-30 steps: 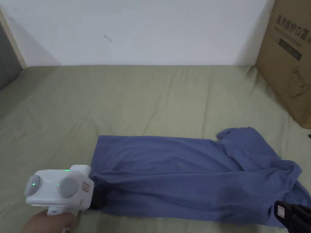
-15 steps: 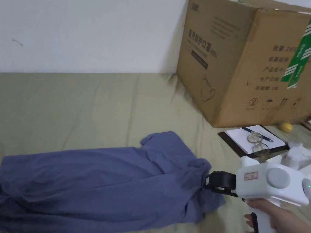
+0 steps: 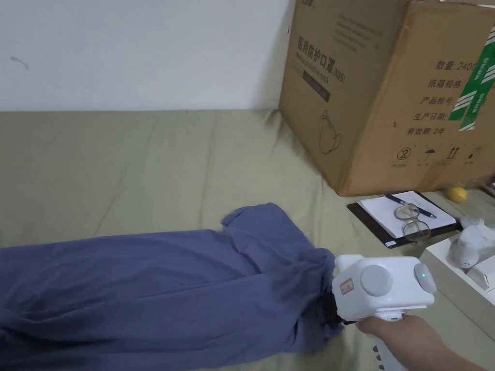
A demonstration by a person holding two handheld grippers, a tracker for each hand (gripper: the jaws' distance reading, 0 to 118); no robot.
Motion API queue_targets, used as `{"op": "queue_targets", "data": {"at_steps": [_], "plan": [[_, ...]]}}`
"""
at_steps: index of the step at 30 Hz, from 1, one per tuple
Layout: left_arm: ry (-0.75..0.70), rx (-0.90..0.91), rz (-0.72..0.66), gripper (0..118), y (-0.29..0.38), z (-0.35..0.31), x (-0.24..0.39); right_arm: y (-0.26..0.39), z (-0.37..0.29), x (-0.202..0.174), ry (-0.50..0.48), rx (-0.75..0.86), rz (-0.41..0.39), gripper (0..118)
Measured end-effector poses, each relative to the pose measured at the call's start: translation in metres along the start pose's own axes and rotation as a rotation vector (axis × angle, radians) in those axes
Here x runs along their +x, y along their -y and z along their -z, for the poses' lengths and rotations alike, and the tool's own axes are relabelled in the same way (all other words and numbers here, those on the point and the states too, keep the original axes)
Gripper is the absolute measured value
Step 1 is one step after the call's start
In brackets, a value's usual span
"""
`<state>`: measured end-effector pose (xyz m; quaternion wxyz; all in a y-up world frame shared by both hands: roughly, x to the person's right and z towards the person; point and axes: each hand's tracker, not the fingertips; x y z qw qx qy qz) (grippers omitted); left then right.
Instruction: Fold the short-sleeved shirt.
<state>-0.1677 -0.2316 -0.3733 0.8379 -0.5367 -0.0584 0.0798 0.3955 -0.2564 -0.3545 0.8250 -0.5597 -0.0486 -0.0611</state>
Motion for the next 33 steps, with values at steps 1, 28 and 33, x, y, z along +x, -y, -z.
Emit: {"op": "queue_targets", "data": {"at_steps": [1, 28, 33], "plan": [[0.000, 0.003, -0.004, 4, -0.001, 0.001, -0.003, -0.001, -0.003, 0.001, -0.007, 0.007, 0.007, 4], [-0.047, -0.004, -0.037, 87, 0.135, -0.066, -0.040, 0.165, -0.073, 0.101, -0.053, -0.017, 0.317, 87], [-0.124, 0.198, 0.103, 114, 0.128, -0.104, -0.018, 0.159, -0.119, 0.089, -0.091, 0.166, 0.303, 117]]}}
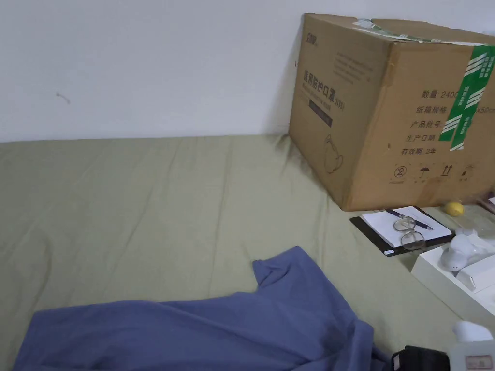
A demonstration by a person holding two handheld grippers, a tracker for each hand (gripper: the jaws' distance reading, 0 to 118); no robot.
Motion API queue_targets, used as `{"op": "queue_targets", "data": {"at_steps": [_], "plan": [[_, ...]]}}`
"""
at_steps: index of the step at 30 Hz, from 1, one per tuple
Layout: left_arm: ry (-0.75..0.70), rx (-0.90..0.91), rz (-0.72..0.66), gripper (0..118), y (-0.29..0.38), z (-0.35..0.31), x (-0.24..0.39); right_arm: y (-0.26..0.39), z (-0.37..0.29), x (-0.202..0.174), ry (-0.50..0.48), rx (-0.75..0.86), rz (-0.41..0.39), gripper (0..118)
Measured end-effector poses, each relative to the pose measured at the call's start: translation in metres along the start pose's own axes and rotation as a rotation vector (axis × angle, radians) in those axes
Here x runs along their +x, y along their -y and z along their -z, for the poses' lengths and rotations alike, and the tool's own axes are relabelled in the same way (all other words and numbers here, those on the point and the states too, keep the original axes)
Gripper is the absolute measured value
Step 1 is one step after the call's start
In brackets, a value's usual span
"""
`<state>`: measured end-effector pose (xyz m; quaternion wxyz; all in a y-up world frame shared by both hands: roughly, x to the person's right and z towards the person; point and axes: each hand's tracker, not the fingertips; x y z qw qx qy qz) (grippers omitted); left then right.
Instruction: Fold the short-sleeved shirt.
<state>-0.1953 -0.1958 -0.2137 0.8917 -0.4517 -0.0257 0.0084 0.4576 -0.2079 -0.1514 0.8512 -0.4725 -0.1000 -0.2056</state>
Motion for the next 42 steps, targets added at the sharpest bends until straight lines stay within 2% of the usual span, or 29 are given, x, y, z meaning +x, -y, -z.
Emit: {"op": "queue_targets", "data": {"at_steps": [4, 5, 7, 8, 9, 10, 11, 15, 17, 19, 22, 24, 25, 26, 29, 30, 33, 35, 38, 39, 41, 42], "plan": [[0.183, 0.135, -0.085, 114, -0.005, -0.042, 0.015, 0.005, -0.042, -0.043, -0.144, 0.156, -0.035, 113], [0.225, 0.164, -0.117, 111, -0.004, -0.051, 0.022, 0.008, -0.051, -0.056, -0.194, 0.177, -0.043, 106], [0.332, 0.240, -0.142, 109, 0.001, -0.066, 0.031, 0.021, -0.067, -0.082, -0.359, 0.267, -0.066, 102], [0.360, 0.304, -0.154, 100, 0.007, -0.072, 0.032, 0.027, -0.071, -0.095, -0.407, 0.333, -0.085, 91], [0.352, 0.350, -0.155, 61, 0.008, -0.077, 0.038, 0.032, -0.075, -0.110, -0.412, 0.374, -0.118, 56], [0.325, 0.366, -0.138, 14, 0.008, -0.079, 0.044, 0.034, -0.076, -0.123, -0.399, 0.394, -0.154, 25], [0.290, 0.395, -0.120, 0, 0.006, -0.080, 0.051, 0.033, -0.075, -0.133, -0.382, 0.413, -0.182, 1], [0.260, 0.434, 0.020, 0, -0.027, -0.074, 0.043, 0.025, -0.078, -0.161, -0.456, 0.437, -0.238, 0], [0.238, 0.396, 0.029, 0, -0.064, -0.054, 0.036, 0.019, -0.078, -0.168, -0.460, 0.421, -0.249, 0], [0.214, 0.228, 0.016, 0, -0.107, -0.023, 0.022, 0.012, -0.074, -0.173, -0.458, 0.412, -0.259, 0], [0.203, -0.155, -0.009, 0, -0.163, 0.061, 0.003, 0.007, -0.063, -0.178, -0.456, 0.359, -0.291, 0], [0.126, -0.249, -0.009, 0, -0.179, 0.114, -0.005, 0.007, -0.051, -0.180, -0.447, 0.334, -0.311, 0], [0.123, -0.263, -0.007, 0, -0.181, 0.133, -0.010, 0.008, -0.045, -0.182, -0.437, 0.322, -0.322, 0], [0.150, -0.292, -0.018, 5, -0.186, 0.154, -0.015, 0.008, -0.039, -0.183, -0.427, 0.292, -0.340, 0], [0.165, -0.298, -0.038, 110, -0.184, 0.191, -0.020, 0.012, -0.024, -0.188, -0.394, 0.259, -0.379, 0], [0.163, -0.307, -0.036, 115, -0.183, 0.202, -0.020, 0.012, -0.020, -0.189, -0.386, 0.252, -0.390, 0], [0.199, -0.313, -0.034, 112, -0.179, 0.220, -0.018, 0.011, -0.009, -0.193, -0.384, 0.217, -0.398, 0], [0.173, -0.347, -0.026, 112, -0.177, 0.231, -0.015, 0.011, -0.001, -0.195, -0.389, 0.190, -0.388, 0], [0.131, -0.338, 0.090, 112, -0.166, 0.225, 0.002, 0.010, 0.009, -0.198, -0.378, 0.165, -0.372, 0], [0.093, -0.319, 0.108, 107, -0.165, 0.220, 0.006, 0.010, 0.010, -0.196, -0.377, 0.160, -0.363, 0], [0.047, -0.260, 0.110, 88, -0.164, 0.210, 0.009, 0.009, 0.010, -0.196, -0.377, 0.161, -0.343, 0], [0.038, -0.233, 0.103, 64, -0.163, 0.202, 0.014, 0.007, 0.010, -0.195, -0.375, 0.164, -0.334, 0]]}}
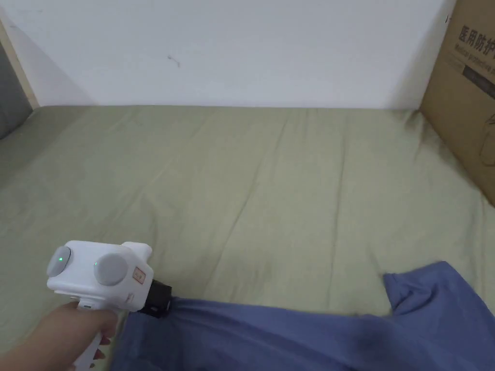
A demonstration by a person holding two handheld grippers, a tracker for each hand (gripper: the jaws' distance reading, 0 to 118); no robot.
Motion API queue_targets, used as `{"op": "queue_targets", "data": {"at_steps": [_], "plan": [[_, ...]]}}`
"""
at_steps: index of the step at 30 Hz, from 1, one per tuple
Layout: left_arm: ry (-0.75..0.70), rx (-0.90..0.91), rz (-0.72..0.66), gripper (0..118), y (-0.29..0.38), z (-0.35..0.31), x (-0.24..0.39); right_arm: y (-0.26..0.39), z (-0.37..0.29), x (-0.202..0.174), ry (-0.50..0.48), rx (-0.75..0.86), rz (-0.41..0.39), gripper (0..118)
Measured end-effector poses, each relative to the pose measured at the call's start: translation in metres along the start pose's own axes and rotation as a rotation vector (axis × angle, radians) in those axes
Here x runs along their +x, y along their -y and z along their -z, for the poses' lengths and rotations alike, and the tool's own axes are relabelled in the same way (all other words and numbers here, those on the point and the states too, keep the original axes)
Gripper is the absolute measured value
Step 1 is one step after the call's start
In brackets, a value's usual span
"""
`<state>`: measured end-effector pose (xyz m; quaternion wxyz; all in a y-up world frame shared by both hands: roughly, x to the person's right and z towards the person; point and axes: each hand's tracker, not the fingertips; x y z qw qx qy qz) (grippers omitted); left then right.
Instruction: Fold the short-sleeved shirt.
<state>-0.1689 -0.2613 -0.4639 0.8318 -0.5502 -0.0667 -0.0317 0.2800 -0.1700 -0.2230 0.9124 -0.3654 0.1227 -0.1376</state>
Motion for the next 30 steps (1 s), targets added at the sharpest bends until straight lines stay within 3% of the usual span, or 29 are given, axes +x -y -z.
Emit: {"op": "queue_targets", "data": {"at_steps": [2, 3, 5, 7, 10, 12, 13, 15, 16, 20, 23, 26, 28, 30], "plan": [[0.053, -0.003, 0.038, 12, 0.004, -0.009, 0.005, -0.008, -0.001, 0.008, -0.002, 0.015, 0.024, 0], [0.075, -0.013, 0.069, 4, 0.007, -0.011, 0.009, -0.018, 0.001, 0.015, -0.022, 0.032, 0.040, 0], [0.058, 0.022, 0.102, 3, 0.009, -0.019, 0.011, -0.046, 0.005, 0.034, -0.064, 0.072, 0.082, 0], [0.058, 0.118, 0.077, 3, 0.012, -0.032, 0.009, -0.084, 0.017, 0.059, -0.036, 0.087, 0.143, 0], [0.118, 0.224, -0.001, 3, 0.020, -0.057, 0.008, -0.129, 0.058, 0.109, 0.067, -0.022, 0.184, 0], [0.145, 0.261, -0.032, 3, 0.028, -0.070, 0.008, -0.151, 0.096, 0.139, 0.095, -0.194, 0.179, 3], [0.151, 0.268, -0.039, 3, 0.032, -0.075, 0.009, -0.155, 0.115, 0.156, 0.116, -0.254, 0.175, 24], [0.172, 0.274, -0.064, 3, 0.041, -0.086, 0.013, -0.155, 0.140, 0.174, 0.230, -0.323, 0.211, 101], [0.184, 0.275, -0.079, 3, 0.042, -0.089, 0.013, -0.152, 0.150, 0.182, 0.265, -0.350, 0.236, 112], [0.265, 0.263, -0.182, 3, 0.049, -0.100, 0.006, -0.135, 0.179, 0.210, 0.345, -0.411, 0.295, 105], [0.265, 0.267, -0.200, 3, 0.054, -0.103, 0.001, -0.125, 0.187, 0.217, 0.395, -0.420, 0.288, 83], [0.238, 0.242, -0.197, 3, 0.059, -0.099, -0.002, -0.122, 0.182, 0.206, 0.450, -0.425, 0.177, 75], [0.231, 0.224, -0.200, 3, 0.062, -0.096, -0.003, -0.123, 0.175, 0.199, 0.435, -0.420, 0.120, 51], [0.237, 0.211, -0.214, 3, 0.066, -0.093, -0.005, -0.120, 0.165, 0.188, 0.361, -0.418, 0.134, 0]]}}
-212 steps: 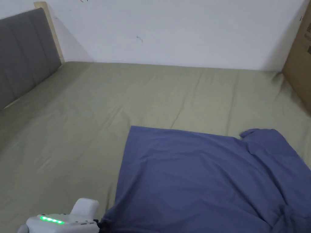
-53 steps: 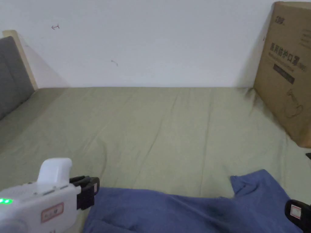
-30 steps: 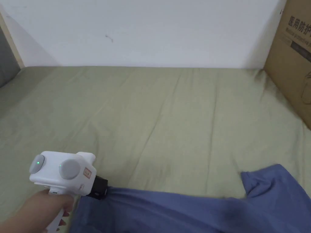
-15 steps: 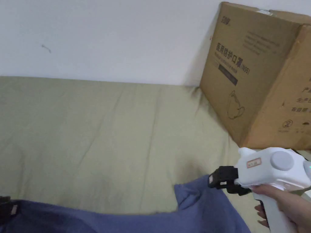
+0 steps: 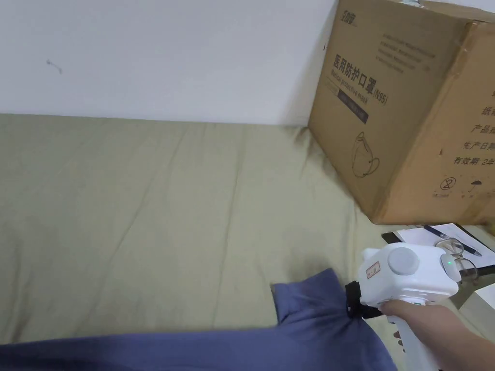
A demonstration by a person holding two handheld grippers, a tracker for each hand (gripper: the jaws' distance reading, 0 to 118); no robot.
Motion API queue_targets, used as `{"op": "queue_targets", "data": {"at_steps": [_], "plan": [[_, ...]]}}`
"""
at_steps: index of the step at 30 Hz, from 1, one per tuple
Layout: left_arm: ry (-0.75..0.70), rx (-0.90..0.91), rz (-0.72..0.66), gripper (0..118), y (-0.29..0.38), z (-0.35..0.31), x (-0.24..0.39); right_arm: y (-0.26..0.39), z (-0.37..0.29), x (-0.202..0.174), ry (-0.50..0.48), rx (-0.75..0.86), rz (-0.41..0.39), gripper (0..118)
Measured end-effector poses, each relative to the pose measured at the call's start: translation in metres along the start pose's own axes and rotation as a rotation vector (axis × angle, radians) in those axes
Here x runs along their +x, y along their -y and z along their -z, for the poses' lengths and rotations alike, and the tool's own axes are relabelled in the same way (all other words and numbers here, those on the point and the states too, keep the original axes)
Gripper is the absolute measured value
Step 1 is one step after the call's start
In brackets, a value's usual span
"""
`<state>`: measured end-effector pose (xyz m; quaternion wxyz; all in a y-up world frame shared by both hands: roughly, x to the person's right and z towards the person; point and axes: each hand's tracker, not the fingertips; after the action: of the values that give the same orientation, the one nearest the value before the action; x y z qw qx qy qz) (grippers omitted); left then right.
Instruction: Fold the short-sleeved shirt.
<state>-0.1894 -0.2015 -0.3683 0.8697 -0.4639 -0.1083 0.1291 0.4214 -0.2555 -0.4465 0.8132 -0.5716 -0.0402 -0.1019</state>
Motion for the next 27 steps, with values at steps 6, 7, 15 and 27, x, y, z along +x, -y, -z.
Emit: {"op": "queue_targets", "data": {"at_steps": [6, 7, 15, 27], "plan": [[-0.010, 0.037, 0.008, 3, 0.000, -0.005, 0.001, 0.005, -0.051, 0.017, -0.071, 0.214, 0.127, 0], [-0.017, 0.060, 0.015, 3, -0.004, -0.005, 0.001, 0.003, -0.062, 0.022, -0.077, 0.266, 0.161, 0], [0.032, 0.202, 0.054, 3, -0.045, -0.013, 0.016, -0.001, -0.123, 0.031, -0.078, 0.529, 0.240, 0], [0.083, 0.030, 0.018, 3, 0.049, -0.034, -0.010, 0.161, -0.143, 0.073, -0.118, 0.373, 0.246, 0]]}}
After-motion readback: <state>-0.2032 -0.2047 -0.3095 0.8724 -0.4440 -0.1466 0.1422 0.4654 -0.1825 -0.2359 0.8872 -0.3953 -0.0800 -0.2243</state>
